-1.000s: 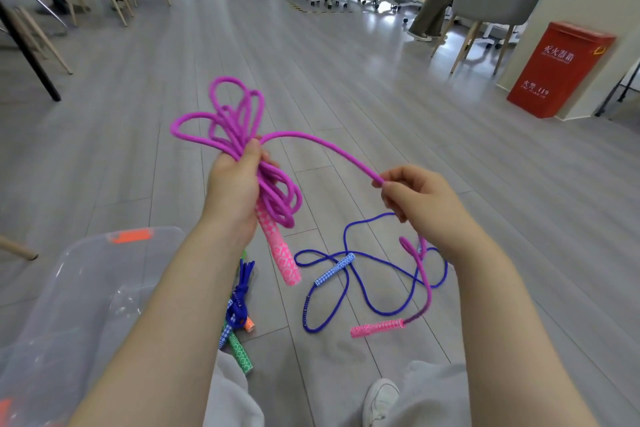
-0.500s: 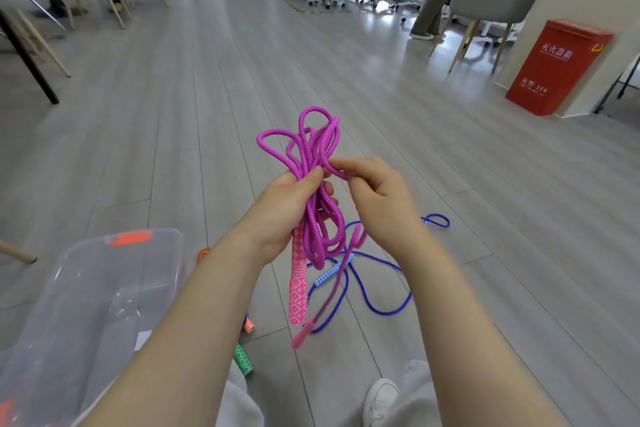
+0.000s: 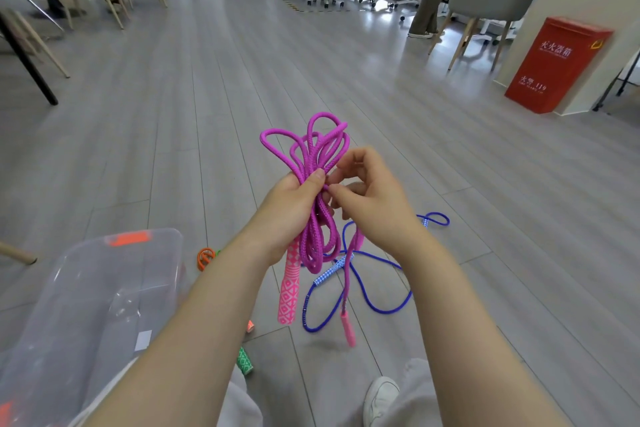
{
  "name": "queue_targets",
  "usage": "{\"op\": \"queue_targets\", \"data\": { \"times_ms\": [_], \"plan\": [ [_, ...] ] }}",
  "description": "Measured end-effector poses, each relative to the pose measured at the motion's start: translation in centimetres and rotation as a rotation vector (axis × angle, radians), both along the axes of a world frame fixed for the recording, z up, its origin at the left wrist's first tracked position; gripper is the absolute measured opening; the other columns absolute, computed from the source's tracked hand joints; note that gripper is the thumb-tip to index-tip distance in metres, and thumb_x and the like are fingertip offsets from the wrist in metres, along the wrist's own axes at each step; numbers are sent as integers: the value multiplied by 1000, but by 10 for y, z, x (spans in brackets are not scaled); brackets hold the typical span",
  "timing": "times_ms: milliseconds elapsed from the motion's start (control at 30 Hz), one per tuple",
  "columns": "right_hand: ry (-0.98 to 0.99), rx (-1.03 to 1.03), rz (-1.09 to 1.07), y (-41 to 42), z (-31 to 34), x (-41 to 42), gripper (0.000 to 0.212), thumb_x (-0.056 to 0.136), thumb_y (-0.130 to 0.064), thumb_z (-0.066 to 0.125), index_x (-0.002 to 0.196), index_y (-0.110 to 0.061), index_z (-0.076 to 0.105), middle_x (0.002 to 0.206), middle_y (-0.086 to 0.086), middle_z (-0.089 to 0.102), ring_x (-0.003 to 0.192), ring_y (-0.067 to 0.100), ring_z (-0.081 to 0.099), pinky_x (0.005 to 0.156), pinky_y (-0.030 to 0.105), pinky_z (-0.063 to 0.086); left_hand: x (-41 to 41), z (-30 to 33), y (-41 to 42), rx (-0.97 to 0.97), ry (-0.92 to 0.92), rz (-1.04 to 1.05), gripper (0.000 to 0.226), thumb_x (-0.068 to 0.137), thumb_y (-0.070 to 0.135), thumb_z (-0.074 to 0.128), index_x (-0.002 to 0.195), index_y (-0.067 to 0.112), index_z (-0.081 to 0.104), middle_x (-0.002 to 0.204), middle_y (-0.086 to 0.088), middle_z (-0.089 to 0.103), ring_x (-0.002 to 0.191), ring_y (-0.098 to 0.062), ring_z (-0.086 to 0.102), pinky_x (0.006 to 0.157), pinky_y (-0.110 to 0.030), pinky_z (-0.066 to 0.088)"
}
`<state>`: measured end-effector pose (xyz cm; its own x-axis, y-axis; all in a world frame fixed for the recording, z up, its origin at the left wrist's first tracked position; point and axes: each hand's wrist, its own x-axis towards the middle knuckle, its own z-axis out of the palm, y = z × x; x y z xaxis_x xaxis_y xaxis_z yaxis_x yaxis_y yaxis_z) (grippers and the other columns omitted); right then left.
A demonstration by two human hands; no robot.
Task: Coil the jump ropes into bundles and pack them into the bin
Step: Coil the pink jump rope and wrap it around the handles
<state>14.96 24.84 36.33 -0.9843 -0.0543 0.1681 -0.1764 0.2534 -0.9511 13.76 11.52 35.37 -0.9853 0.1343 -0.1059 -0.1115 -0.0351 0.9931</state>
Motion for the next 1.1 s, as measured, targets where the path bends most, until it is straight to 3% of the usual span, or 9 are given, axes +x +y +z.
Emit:
{"op": "queue_targets", "data": {
  "times_ms": [133,267,433,633,733,833,900,1000,1100],
  "plan": [
    [-146,155,64,19,5,1,5,92,-15,62,94,-15,59,77,0,65,60,15,55,59,32,48,-6,1,-6,60,19,94,24,104,26,42,97,11,60,64,1,56,57,-14,58,64,-35,51],
    [-253,234,131,42,11,7,15,95,-19,58,93,-11,70,66,0,62,60,12,53,63,27,48,-14,10,-21,333,7,174,24,105,23,41,91,10,56,54,5,53,48,-10,56,61,-30,50],
    [-285,233,137,54,13,11,18,96,-11,54,96,-10,72,69,0,58,61,8,52,65,19,47,-16,13,-33,425,52,268,23,104,25,41,92,11,55,58,4,55,50,-13,59,55,-27,54],
    [-310,366,56,53,6,8,30,95,-38,58,86,-14,71,64,-5,57,60,9,54,68,24,50,-20,11,-40,517,37,382,26,104,30,42,89,14,57,59,5,60,52,-11,59,58,-31,51],
    [-338,368,10,53,4,6,29,98,-32,53,86,-15,72,69,-1,52,66,13,52,68,25,52,-19,12,-39,472,20,370,26,103,30,43,90,14,58,69,2,65,56,-14,61,60,-30,53],
    [-329,451,24,50,5,6,28,97,-29,49,87,-28,74,79,8,53,74,22,48,72,34,47,-18,13,-39,478,45,325,24,104,27,41,93,14,57,91,-2,72,67,-16,63,65,-31,55],
    [-306,481,8,50,5,7,26,96,-29,50,89,-31,74,83,13,56,76,31,46,72,37,46,-18,15,-41,497,82,298,22,104,25,40,95,14,56,88,-2,71,75,-17,65,70,-33,55],
    [-228,419,-41,48,4,5,20,95,-21,54,97,-30,72,73,2,52,67,15,44,65,28,39,-19,16,-43,534,112,256,22,104,24,40,94,14,57,75,2,64,80,-18,67,74,-33,55],
    [-117,305,-187,49,2,-2,7,90,-20,63,95,-22,68,69,-1,55,64,14,48,62,28,41,-18,15,-43,581,114,204,23,104,27,39,95,14,56,72,4,60,74,-16,66,77,-35,55]
  ]
}}
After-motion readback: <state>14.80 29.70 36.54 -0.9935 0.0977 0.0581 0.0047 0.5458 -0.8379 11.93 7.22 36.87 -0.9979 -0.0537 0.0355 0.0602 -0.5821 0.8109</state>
